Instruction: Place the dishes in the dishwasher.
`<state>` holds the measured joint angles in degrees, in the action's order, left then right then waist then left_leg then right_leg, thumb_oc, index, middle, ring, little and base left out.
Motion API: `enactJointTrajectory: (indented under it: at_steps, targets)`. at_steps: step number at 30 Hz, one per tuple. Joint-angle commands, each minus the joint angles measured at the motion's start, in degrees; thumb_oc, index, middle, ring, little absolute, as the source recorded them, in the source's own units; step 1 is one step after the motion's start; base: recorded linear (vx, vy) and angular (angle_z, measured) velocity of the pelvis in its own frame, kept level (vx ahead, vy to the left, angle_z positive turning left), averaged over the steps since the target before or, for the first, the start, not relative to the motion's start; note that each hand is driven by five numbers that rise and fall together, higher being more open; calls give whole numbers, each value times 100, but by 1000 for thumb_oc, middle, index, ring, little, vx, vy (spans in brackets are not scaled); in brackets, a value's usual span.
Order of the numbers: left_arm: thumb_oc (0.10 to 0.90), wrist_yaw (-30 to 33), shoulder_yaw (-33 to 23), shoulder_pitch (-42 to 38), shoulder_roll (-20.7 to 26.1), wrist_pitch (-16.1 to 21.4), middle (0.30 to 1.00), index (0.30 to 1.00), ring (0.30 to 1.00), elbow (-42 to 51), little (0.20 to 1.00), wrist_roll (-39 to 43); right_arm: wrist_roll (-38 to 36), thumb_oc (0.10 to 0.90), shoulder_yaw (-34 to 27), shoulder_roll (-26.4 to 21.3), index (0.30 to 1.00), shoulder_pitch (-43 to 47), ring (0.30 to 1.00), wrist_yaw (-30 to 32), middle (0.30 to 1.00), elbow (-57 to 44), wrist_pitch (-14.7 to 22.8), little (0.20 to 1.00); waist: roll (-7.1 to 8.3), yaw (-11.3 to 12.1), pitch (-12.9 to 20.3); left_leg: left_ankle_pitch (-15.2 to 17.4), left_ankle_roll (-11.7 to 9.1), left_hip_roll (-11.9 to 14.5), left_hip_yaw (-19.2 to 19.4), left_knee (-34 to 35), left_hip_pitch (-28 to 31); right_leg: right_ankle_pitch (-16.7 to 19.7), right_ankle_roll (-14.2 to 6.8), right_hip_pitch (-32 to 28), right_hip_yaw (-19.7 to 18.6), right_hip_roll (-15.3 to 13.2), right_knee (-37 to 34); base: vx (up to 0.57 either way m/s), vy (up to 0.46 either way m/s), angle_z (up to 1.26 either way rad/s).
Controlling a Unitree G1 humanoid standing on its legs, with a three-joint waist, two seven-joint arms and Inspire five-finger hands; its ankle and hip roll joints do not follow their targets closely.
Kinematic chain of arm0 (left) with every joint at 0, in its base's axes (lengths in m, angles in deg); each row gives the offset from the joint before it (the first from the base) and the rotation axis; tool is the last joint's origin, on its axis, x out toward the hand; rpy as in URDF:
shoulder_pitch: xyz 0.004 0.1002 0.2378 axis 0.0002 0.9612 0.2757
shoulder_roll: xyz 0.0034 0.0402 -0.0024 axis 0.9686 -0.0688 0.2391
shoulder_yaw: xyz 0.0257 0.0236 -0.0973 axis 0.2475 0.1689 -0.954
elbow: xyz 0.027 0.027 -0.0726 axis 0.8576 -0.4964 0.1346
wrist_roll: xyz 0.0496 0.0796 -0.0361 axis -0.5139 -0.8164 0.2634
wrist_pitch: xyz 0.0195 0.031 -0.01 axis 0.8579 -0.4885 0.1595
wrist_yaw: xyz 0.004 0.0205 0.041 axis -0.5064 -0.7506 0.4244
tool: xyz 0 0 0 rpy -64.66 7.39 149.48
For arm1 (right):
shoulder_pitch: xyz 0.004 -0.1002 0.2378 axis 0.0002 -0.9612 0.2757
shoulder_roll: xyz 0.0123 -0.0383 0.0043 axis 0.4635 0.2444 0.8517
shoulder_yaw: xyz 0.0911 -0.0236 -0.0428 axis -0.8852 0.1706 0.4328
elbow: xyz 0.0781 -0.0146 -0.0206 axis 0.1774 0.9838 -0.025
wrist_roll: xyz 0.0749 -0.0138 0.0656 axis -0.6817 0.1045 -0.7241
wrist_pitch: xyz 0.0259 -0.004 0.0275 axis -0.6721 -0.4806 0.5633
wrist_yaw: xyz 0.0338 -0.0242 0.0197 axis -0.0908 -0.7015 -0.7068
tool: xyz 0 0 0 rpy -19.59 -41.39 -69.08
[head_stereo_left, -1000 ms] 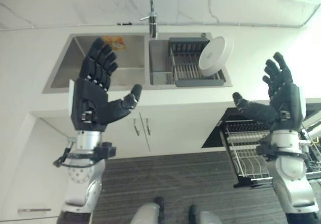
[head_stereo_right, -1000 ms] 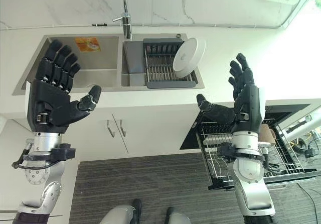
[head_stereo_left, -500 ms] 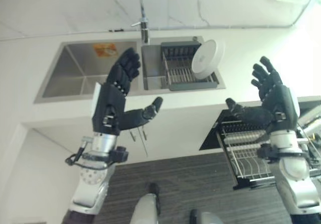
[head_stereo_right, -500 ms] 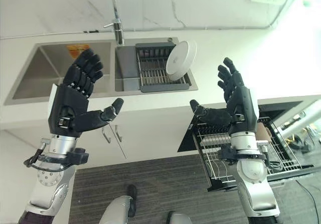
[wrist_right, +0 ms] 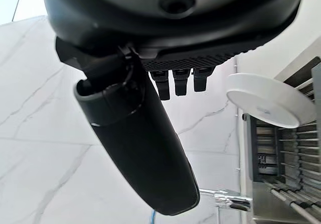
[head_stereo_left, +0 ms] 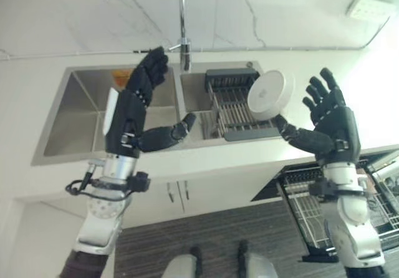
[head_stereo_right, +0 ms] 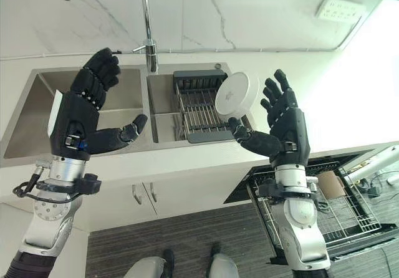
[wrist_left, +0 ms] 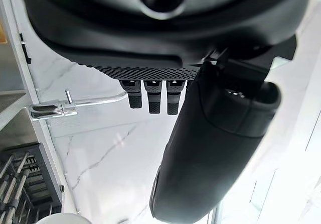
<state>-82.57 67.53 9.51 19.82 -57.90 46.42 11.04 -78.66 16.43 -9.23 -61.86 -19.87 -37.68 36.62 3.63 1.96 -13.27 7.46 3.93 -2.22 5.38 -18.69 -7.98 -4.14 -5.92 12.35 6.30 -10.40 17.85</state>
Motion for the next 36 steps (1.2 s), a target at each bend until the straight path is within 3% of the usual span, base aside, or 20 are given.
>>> enactJointTrajectory:
  at_steps: [1, 5, 13, 20, 27, 36]
  targets:
    - [800, 259, 132, -337, -98, 274, 900, 900, 900, 660, 900, -6, 220, 800, -389, -335, 900, 769, 900, 249, 900, -29, 319, 900, -74, -17, 539, 215, -597, 562, -267, 150, -7, -219, -108, -455, 190, 320, -66, 77, -78, -2]
    - [800, 221, 231, -270, -171, 191, 900, 900, 900, 601, 900, 109, 195, 800, -325, -370, 900, 820, 900, 354, 900, -71, 371, 900, -136, 16, 610, 164, -691, 708, -209, 150, -37, -359, -7, -511, 202, 406, -66, 74, -98, -15]
    - [800, 7, 290, -184, -276, 330, 900, 900, 900, 442, 900, 831, 169, 800, -238, -612, 900, 1053, 900, -69, 900, 68, 423, 900, -202, 13, 685, 193, -769, 793, -285, 150, -11, -398, 13, -492, 144, 430, -66, 45, -69, 4]
    - [800, -72, 478, -355, -249, 301, 900, 900, 900, 218, 900, 786, -235, 800, 79, -637, 900, 1721, 900, -198, 900, 742, 332, 900, -219, 100, 756, 290, -773, 760, -393, 150, 107, -467, 24, -610, 235, 381, -66, 40, -27, 8]
    - [800, -226, 632, -520, -220, 263, 900, 900, 900, -32, 900, 822, -859, 800, 281, -317, 900, 2272, 900, -160, 900, 1829, 295, 900, -209, 239, 848, 364, -751, 719, -506, 150, 221, -516, 35, -760, 369, 297, -66, 29, 10, 14]
    - [800, -253, 703, -668, -176, 206, 900, 900, 900, -173, 900, 912, -834, 800, 356, -273, 900, 2701, 900, 98, 900, 2545, 7, 900, -198, 335, 871, 391, -739, 685, -581, 150, 286, -540, 41, -852, 452, 252, -66, 1, 18, 9]
